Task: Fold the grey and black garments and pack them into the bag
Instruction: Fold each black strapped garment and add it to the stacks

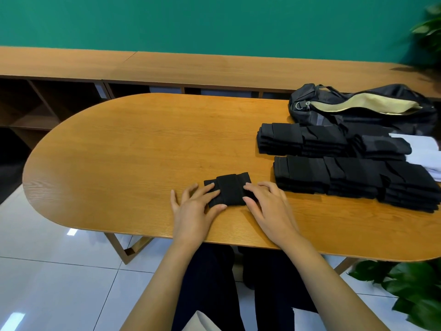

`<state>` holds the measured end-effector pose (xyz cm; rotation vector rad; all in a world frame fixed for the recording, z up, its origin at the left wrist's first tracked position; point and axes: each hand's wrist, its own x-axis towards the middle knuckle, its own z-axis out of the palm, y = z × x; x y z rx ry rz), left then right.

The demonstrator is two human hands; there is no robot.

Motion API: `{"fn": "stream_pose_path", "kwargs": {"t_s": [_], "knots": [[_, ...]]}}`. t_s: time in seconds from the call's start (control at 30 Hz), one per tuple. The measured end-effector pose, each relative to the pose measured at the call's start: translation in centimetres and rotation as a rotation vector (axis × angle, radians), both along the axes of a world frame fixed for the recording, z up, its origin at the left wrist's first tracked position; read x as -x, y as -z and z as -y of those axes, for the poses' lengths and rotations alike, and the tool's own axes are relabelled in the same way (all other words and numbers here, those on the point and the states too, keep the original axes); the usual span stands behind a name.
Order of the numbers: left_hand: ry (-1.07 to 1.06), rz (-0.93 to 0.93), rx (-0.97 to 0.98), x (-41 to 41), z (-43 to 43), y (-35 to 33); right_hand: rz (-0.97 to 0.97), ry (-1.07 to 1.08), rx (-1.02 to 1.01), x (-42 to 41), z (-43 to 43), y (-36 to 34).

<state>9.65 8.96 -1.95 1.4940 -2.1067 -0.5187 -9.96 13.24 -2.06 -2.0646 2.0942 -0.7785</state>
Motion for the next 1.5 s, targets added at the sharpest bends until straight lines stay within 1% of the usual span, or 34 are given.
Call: {"fn": "stream_pose_path", "kwargs": {"t_s": [0.07,0.1,0.2,0.3,0.37,0.4,0.5,0.6,0.7,0.77,0.9,1.13,1.3,1.4,1.5], "knots": [[-0.022,-0.011,0.016,0.1,-0.1,-0.1,0.043,-0.064,0.039,0.0,-0.3,-0.4],[-0.034,-0.018,0.026,0.2,-0.1,-0.1,0.015,-0.121,0.073,-0.1,-0.5,-0.5],[-0.042,-0.021,0.055,0.1,0.0,0.1,-0.170,-0.255,0.099,-0.2,-0.5,-0.6],[-0.041,-0.040,0.064,0.1,-0.1,0.2,-0.311,-0.314,-0.021,-0.4,0.1,-0.8],[-0.061,-0.045,0.069,0.1,0.0,0.2,-0.355,-0.317,-0.065,-0.5,0.3,-1.0],[-0.075,-0.060,0.061,0.1,0.0,0.2,-0.373,-0.297,-0.052,-0.5,0.4,-1.4],[-0.124,-0.144,0.028,0.0,0.1,0.1,-0.433,-0.150,0.067,0.1,0.4,-3.2],[-0.148,-0.147,0.019,0.1,0.0,0.1,-0.409,0.023,0.134,2.4,-0.1,-5.3],[-0.142,-0.117,0.018,0.2,-0.1,0.1,-0.401,0.148,0.103,5.9,-1.4,-5.6],[-0.135,-0.099,0.024,0.3,-0.1,0.1,-0.412,0.188,0.067,7.8,-2.3,-5.2],[-0.140,-0.077,0.035,0.4,-0.1,0.2,-0.424,0.164,0.005,8.9,-3.4,-4.5],[-0.149,-0.027,0.027,0.4,0.0,0.4,-0.223,0.126,-0.018,9.7,-3.5,-4.6],[-0.142,0.047,-0.030,0.6,0.2,0.0,-0.151,0.094,-0.022,9.5,-3.6,-5.8],[-0.147,0.055,-0.090,1.3,1.0,-1.3,-0.144,0.079,-0.026,10.0,-3.7,-7.1],[-0.110,0.025,-0.072,3.5,2.2,-4.1,-0.163,0.070,-0.026,11.2,-3.6,-8.4]]}}
